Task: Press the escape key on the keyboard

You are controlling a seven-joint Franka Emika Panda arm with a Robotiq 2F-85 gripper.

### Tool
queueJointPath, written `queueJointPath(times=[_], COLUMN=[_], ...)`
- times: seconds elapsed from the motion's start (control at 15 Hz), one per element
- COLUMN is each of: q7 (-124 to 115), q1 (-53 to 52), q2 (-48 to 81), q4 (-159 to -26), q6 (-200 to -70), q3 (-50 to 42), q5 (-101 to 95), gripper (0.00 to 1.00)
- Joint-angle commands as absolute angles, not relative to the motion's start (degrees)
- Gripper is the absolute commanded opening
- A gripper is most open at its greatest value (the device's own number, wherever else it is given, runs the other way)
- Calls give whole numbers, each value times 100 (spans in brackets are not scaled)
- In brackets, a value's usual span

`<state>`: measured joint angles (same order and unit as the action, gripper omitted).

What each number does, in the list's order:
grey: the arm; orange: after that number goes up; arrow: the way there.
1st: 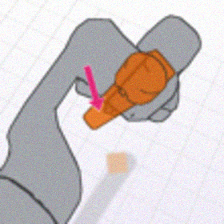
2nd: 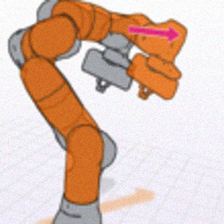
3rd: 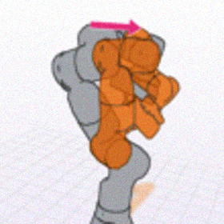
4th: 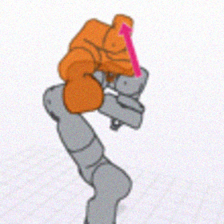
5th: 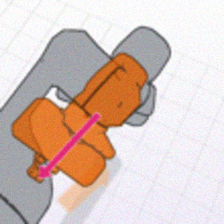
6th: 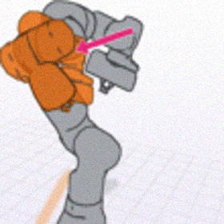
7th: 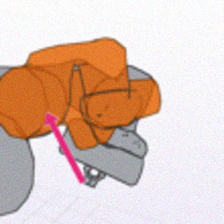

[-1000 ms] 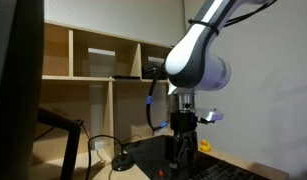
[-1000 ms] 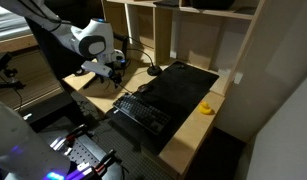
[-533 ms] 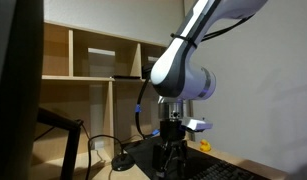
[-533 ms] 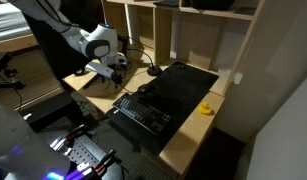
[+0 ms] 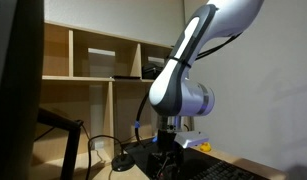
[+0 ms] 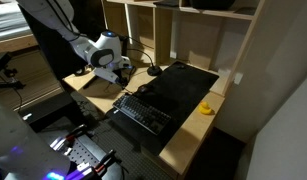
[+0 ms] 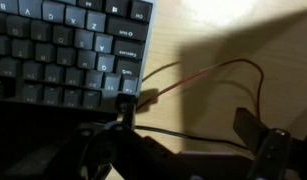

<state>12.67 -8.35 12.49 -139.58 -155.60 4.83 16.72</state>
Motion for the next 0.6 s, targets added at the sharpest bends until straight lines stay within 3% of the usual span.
queueJointPath(times=[0.0,0.53], q7=[1134,1001], q1=[-590,-529], q2=[1342,1845], q4=[-13923,-13749], q6=[-15650,-15995], q3=[694,833], q5=[1551,1542], gripper=[100,100])
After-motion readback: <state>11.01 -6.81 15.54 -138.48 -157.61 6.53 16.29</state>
